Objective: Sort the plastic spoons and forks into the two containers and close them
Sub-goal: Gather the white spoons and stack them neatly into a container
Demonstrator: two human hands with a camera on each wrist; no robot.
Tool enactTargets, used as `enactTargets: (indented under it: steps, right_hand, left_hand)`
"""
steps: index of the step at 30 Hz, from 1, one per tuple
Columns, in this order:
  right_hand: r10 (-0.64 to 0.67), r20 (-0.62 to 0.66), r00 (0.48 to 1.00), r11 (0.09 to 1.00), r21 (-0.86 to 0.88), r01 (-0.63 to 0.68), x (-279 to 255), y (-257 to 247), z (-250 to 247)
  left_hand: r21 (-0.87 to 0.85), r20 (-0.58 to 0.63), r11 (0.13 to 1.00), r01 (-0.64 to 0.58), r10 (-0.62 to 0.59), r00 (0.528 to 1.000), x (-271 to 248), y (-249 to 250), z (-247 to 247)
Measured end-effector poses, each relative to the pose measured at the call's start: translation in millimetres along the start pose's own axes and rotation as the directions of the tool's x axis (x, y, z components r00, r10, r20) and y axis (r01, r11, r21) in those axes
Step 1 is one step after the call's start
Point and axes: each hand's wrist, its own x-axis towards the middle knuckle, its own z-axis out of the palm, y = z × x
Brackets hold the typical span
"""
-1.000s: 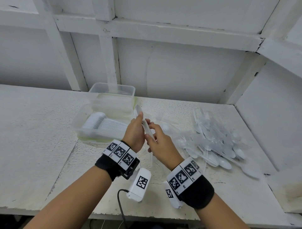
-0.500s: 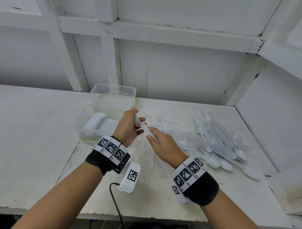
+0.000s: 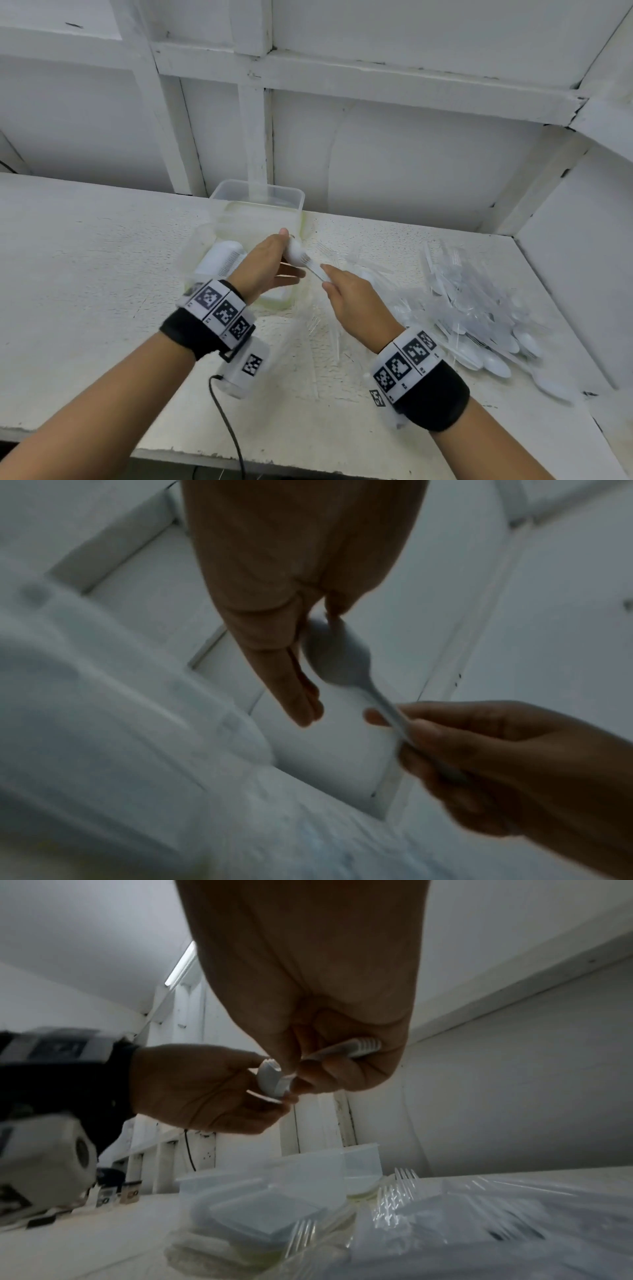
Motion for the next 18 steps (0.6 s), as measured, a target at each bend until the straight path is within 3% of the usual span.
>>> enactTargets:
  steps: [2,3,6,8,11,18]
  right_hand:
    - [0.034,-0.031,0.999,0.996,0.083,-0.031,3.1,1.7,-6.2]
    - [0.038,-0.042,0.998,0.995,0.089,-0.034,5.7,2.9,-9.6]
    - [0.045,-0.036,0.998,0.998,0.042,-0.043,19.3,6.0,-17.9]
    - [0.052,-0.014,0.999,0.999,-0.001,-0.052,31.2,5.4,-21.2]
    - [0.038,0.012,0.999,0.996,-0.078,-0.037,50.0,-0.2,-22.2]
    - [0.032,0.169,0.985,0.940,-0.341,0.028,97.3,-17.1,-5.9]
  left_hand:
    - [0.314,0.057,0.949,-0.040,0.024,0.998,2.3,10.4,-22.2]
    - [0.491,0.083,0.867,-0.085,0.051,0.995,5.5,15.2,-34.6]
    - [0.889,0.183,0.403,-0.220,0.129,0.975,24.2,27.5,-70.6]
    - [0.950,0.200,0.218,-0.223,0.122,0.972,42.2,31.1,-91.3]
    - [0.984,0.146,0.095,-0.152,0.068,0.987,67.1,28.1,-115.5]
    - [0.997,0.054,-0.060,-0.059,-0.083,0.995,88.2,11.4,-131.8]
